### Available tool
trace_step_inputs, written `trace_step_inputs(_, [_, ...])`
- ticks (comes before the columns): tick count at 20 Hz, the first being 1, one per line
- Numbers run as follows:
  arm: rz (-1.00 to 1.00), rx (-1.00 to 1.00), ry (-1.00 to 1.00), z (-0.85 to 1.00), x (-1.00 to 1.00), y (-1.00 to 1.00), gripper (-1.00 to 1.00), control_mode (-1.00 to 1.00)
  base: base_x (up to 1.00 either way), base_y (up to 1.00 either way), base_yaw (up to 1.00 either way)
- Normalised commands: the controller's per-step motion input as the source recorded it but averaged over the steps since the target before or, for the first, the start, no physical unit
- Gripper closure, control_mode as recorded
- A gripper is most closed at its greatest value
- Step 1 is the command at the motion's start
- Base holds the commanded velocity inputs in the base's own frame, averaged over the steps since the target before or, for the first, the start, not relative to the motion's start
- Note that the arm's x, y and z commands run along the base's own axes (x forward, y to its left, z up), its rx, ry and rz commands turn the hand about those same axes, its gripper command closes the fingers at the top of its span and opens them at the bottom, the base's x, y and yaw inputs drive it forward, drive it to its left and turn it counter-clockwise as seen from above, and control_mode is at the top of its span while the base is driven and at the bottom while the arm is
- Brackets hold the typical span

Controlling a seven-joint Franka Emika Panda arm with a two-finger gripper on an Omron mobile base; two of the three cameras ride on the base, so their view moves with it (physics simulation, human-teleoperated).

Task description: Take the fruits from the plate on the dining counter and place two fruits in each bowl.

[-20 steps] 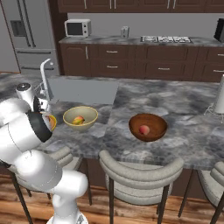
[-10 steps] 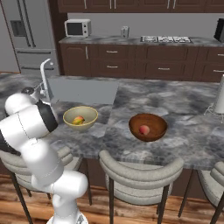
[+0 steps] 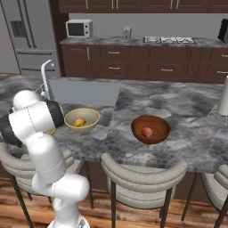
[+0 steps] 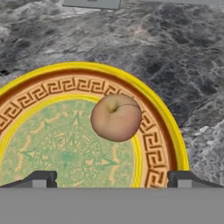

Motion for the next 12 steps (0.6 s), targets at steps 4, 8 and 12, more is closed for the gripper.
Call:
trace_step_inputs(4, [0.00,0.00,0.00,-0.23,0.17,0.00,-1.00,-1.00,0.00,0.00,0.00])
trace_step_inputs(8, [0.00,-0.01,0.00,-0.22,0.17,0.06,-1.00,-1.00,0.00,0.00,0.00])
trace_step_inputs(12, [0.00,0.00,0.00,-0.10,0.20,0.11,-1.00,-1.00,0.00,0.00,0.00])
